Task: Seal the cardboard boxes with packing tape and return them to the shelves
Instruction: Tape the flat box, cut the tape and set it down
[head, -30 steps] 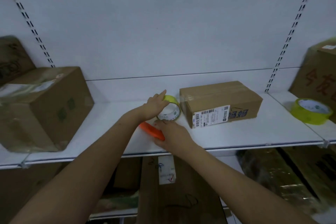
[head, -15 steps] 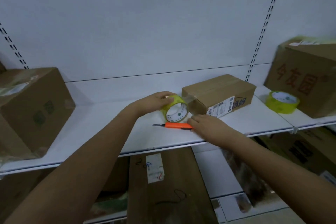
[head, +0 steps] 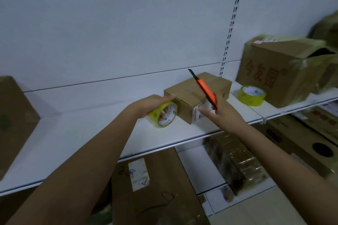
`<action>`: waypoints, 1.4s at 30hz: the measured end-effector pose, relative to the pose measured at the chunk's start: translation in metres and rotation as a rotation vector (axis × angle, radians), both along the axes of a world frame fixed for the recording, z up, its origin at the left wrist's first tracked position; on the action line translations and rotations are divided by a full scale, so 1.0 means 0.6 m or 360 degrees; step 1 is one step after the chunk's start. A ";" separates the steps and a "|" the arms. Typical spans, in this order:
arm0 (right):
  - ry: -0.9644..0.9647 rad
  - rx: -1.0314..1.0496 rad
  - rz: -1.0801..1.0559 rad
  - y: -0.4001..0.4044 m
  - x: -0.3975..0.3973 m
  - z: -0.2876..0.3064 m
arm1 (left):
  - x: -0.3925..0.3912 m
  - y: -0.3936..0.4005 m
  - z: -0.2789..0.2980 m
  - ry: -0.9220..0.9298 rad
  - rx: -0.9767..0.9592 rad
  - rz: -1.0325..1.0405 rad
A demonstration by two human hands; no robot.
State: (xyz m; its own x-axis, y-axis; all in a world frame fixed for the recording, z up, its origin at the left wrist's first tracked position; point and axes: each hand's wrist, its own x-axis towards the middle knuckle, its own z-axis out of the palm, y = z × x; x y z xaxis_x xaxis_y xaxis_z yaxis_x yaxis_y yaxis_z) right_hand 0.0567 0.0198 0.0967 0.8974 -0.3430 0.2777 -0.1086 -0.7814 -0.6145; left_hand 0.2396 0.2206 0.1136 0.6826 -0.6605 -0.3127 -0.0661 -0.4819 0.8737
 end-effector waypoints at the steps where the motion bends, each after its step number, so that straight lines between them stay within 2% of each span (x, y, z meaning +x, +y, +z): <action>1: -0.0010 0.0089 -0.0050 0.016 0.022 0.003 | -0.005 -0.004 0.003 0.0044 -0.0010 0.0005; 3: -0.0017 0.0254 -0.0166 0.035 0.059 0.001 | -0.018 -0.006 0.013 0.0206 -0.0021 -0.0003; 6: -0.0027 0.0203 -0.0302 0.034 0.073 -0.010 | -0.037 0.001 0.021 0.0493 -0.0084 -0.0018; 12: 0.0200 0.0027 -0.0105 -0.030 0.043 0.011 | -0.095 -0.006 0.018 0.0853 -0.0307 -0.0092; 17: 0.0297 -0.0561 -0.0304 -0.064 0.009 0.030 | -0.144 -0.046 0.000 0.0976 -0.0460 0.0063; 21: 0.0080 -0.0688 -0.0466 -0.015 -0.005 0.022 | -0.147 -0.054 0.004 0.0963 -0.0480 0.0139; 23: 0.0040 -0.0473 -0.0575 0.013 0.007 0.020 | -0.151 -0.052 0.009 0.0942 -0.0449 0.0147; 26: 0.0146 0.0089 -0.0740 0.014 0.035 0.004 | -0.162 -0.046 0.020 0.0888 -0.0393 0.0154; 29: 0.0073 0.0668 -0.0600 0.003 0.042 -0.012 | -0.169 -0.032 0.028 0.0870 -0.0387 0.0147; 35: 0.0164 0.0666 -0.0160 -0.015 0.024 0.009 | -0.222 0.004 0.009 0.0802 -0.0469 0.0224; 38: 0.0174 0.0729 0.0017 0.002 0.034 0.015 | -0.260 0.009 -0.005 0.0916 -0.0555 0.0309; 40: 0.0079 0.0443 -0.0016 0.021 0.052 0.013 | -0.272 0.007 -0.011 0.0931 -0.0659 0.0434; 42: 0.0085 -0.0114 -0.0065 0.040 0.067 0.016 | -0.278 0.006 -0.012 0.0881 -0.0732 0.0604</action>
State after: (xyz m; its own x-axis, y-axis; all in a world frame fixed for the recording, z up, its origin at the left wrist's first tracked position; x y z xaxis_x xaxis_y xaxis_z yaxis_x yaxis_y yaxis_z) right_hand 0.0967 0.0435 0.1065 0.8971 -0.3607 0.2553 -0.1724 -0.8175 -0.5495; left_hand 0.0730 0.2241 0.1063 0.7118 -0.5599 -0.4241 0.5292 0.0305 0.8479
